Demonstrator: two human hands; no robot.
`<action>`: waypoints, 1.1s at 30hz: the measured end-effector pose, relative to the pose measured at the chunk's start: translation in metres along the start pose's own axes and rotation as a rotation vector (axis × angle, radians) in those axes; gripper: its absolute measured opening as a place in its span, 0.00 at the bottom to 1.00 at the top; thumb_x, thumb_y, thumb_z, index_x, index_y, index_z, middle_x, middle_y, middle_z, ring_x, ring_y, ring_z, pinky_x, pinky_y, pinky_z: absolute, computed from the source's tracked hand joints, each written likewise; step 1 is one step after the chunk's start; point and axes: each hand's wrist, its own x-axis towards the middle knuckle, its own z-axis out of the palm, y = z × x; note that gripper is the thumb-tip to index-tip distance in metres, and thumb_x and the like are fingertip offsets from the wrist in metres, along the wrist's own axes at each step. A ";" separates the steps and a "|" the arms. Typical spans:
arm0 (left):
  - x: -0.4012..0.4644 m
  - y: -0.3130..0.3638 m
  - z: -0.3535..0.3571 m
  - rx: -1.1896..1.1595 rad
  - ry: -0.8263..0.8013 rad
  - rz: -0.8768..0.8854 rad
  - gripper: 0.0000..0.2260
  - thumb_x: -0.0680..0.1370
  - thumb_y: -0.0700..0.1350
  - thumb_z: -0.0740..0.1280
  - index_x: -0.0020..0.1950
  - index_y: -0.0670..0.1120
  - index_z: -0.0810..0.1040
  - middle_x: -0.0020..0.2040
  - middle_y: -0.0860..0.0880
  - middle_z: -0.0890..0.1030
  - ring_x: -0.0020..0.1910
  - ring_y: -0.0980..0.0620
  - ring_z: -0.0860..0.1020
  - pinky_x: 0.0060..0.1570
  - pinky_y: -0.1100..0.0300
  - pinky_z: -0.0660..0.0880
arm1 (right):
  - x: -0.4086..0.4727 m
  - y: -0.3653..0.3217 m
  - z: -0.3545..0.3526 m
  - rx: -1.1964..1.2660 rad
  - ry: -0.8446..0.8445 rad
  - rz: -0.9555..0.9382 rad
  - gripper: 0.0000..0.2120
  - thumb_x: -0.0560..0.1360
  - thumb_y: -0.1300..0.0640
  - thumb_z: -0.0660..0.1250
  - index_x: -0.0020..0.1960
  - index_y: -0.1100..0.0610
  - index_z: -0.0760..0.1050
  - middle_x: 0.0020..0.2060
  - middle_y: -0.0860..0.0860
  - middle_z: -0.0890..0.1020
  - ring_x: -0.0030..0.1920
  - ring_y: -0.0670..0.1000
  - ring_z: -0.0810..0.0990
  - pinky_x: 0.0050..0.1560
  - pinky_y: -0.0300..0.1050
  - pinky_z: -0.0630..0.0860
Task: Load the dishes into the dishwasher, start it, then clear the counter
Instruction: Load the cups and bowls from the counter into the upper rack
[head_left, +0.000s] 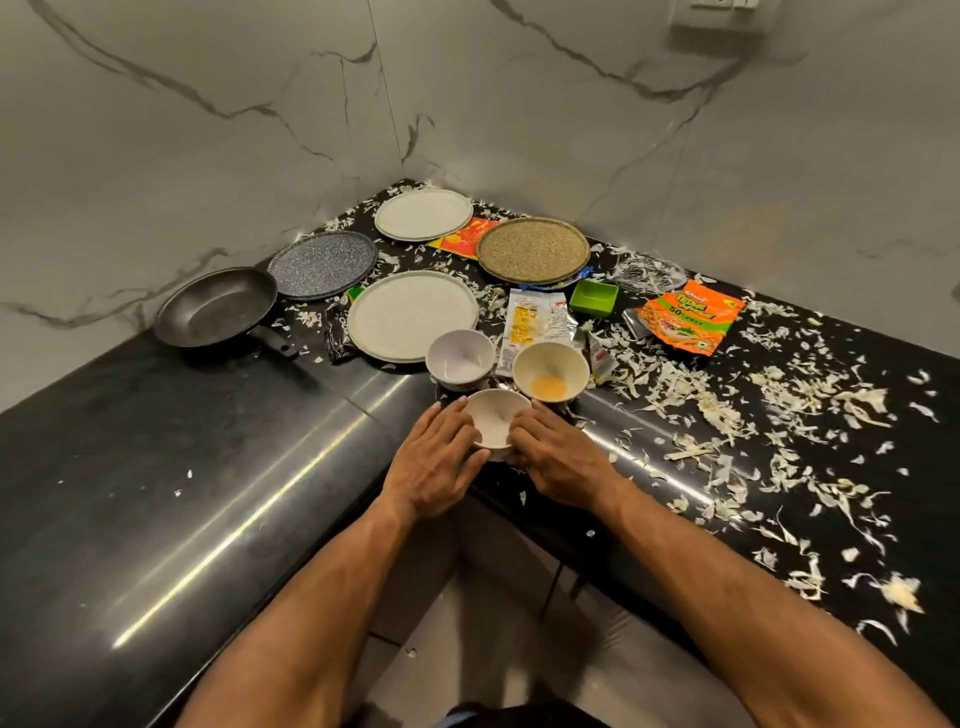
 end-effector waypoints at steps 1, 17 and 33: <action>0.002 0.000 -0.002 -0.010 0.031 0.011 0.16 0.82 0.54 0.54 0.51 0.45 0.76 0.56 0.45 0.78 0.68 0.45 0.71 0.71 0.49 0.61 | 0.001 -0.002 -0.003 0.014 0.026 0.002 0.09 0.78 0.54 0.57 0.48 0.58 0.73 0.46 0.55 0.78 0.50 0.56 0.77 0.65 0.56 0.73; 0.040 0.054 -0.034 -0.549 0.201 -0.154 0.16 0.81 0.53 0.51 0.41 0.45 0.69 0.38 0.47 0.70 0.38 0.51 0.68 0.38 0.58 0.64 | -0.012 -0.062 -0.048 0.434 0.369 0.628 0.11 0.80 0.48 0.56 0.40 0.50 0.65 0.32 0.45 0.71 0.32 0.47 0.70 0.33 0.48 0.66; 0.011 0.180 -0.019 -0.855 -0.077 -0.182 0.15 0.79 0.54 0.51 0.37 0.50 0.69 0.35 0.46 0.77 0.37 0.43 0.76 0.37 0.52 0.68 | -0.120 -0.121 -0.071 0.359 0.726 1.181 0.16 0.78 0.50 0.56 0.34 0.55 0.71 0.27 0.46 0.73 0.28 0.44 0.69 0.30 0.39 0.64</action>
